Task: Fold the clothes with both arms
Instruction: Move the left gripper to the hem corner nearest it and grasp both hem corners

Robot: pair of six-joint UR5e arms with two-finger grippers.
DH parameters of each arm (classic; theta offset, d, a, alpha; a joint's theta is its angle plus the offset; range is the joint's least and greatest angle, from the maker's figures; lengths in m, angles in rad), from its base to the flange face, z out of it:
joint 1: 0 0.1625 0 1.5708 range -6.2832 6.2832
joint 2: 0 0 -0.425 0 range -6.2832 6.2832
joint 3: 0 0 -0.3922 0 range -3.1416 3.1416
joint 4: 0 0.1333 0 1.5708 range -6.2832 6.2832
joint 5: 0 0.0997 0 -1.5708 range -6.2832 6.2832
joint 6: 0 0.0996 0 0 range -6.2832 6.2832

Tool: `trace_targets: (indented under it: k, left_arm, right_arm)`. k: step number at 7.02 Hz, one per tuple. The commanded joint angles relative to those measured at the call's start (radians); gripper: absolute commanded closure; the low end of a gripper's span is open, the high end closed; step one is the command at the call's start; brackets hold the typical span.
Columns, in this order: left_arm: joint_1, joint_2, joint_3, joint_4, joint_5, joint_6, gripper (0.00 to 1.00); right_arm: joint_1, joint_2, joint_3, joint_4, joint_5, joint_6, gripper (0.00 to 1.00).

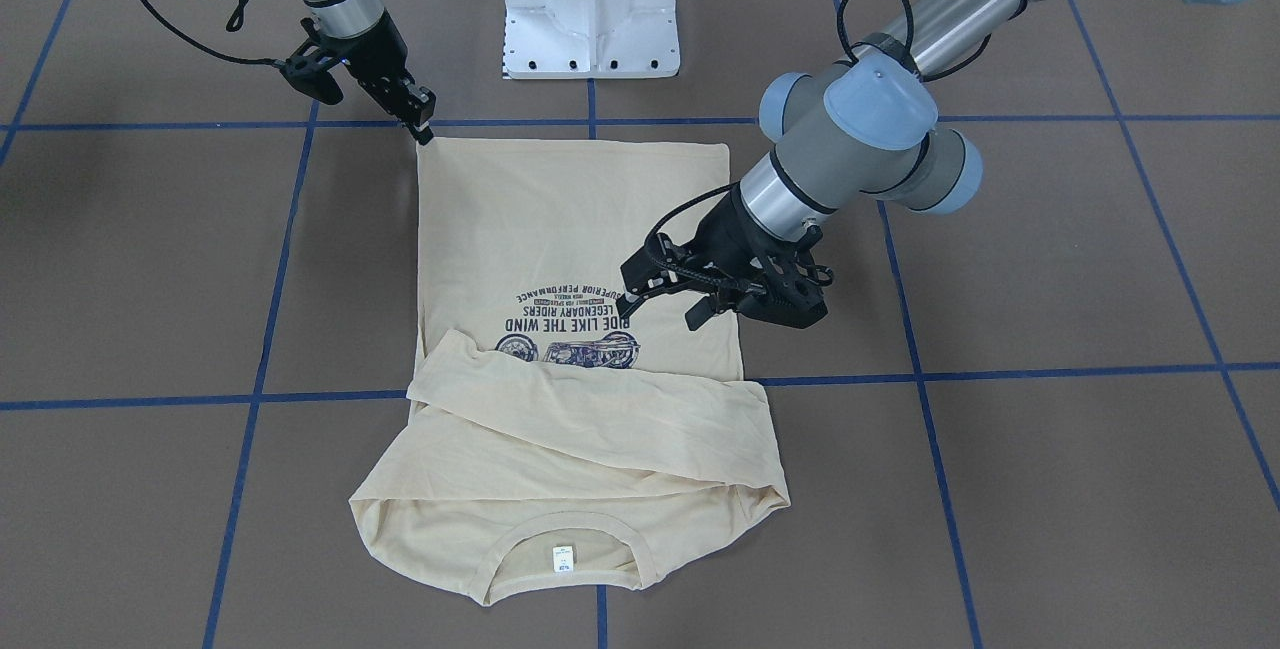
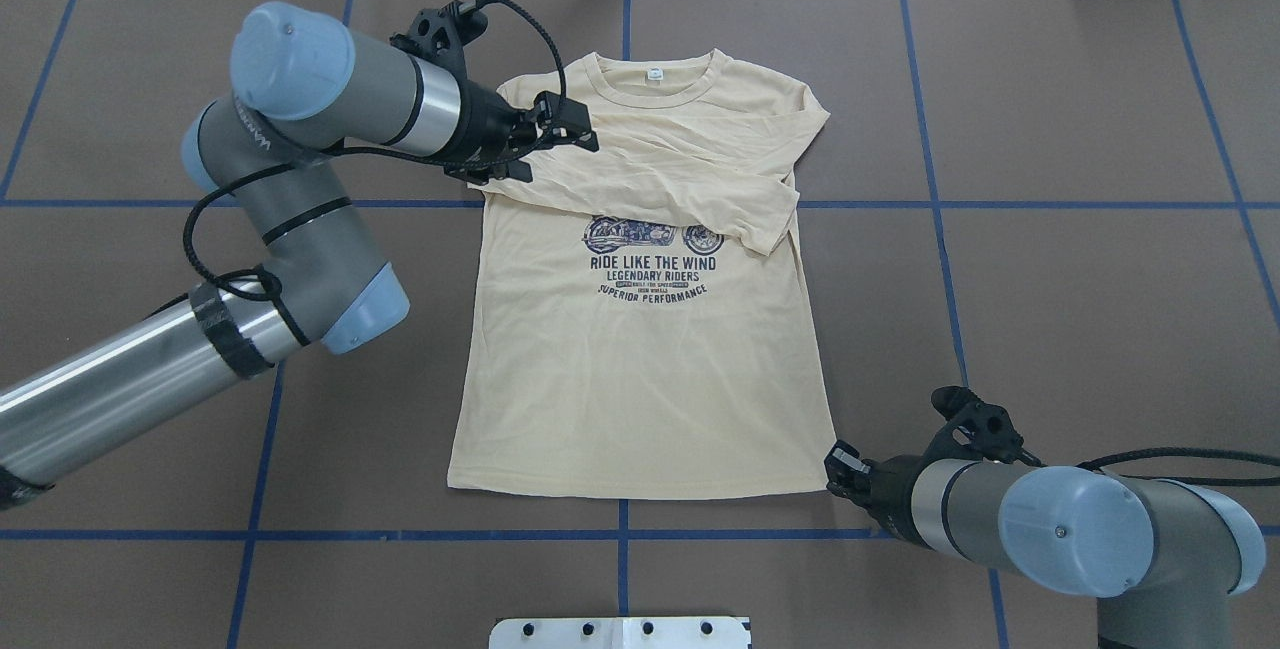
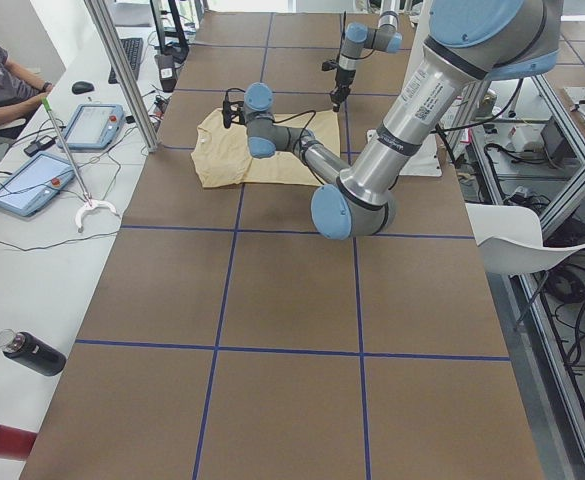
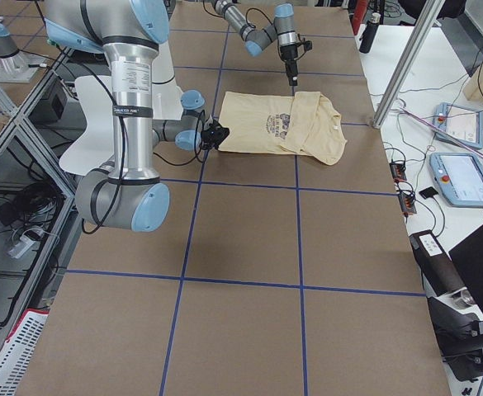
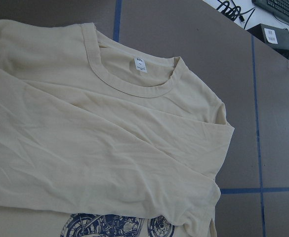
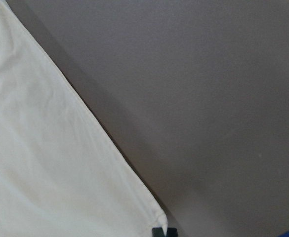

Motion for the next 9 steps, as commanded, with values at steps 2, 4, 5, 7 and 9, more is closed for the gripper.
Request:
trace_targets:
  k: [2,4,5,7,9]
  left_arm:
    - [0.198,0.245,-0.358,0.343,0.233,-0.037,0.06]
    - [0.345,0.385,-0.538,0.443,0.323,-0.125,0.13]
    - [0.380,0.415,-0.556,0.442,0.351,-0.164,0.15]
    - [0.430,0.422,-0.551,0.443,0.357,-0.290,0.21]
    - [0.473,0.420,-0.537,0.445,0.367,-0.339,0.28]
  right_arm:
    - [-0.001,-0.014,0.019,0.000,0.001,-0.001,1.00]
    - [-0.002,-0.011,0.018,0.000,-0.001,-0.001,1.00]
    - [-0.001,-0.011,0.018,0.000,-0.001,0.001,1.00]
    - [-0.002,-0.011,0.018,0.000,-0.002,0.001,1.00]
    - [-0.002,-0.010,0.019,0.000,-0.002,0.001,1.00]
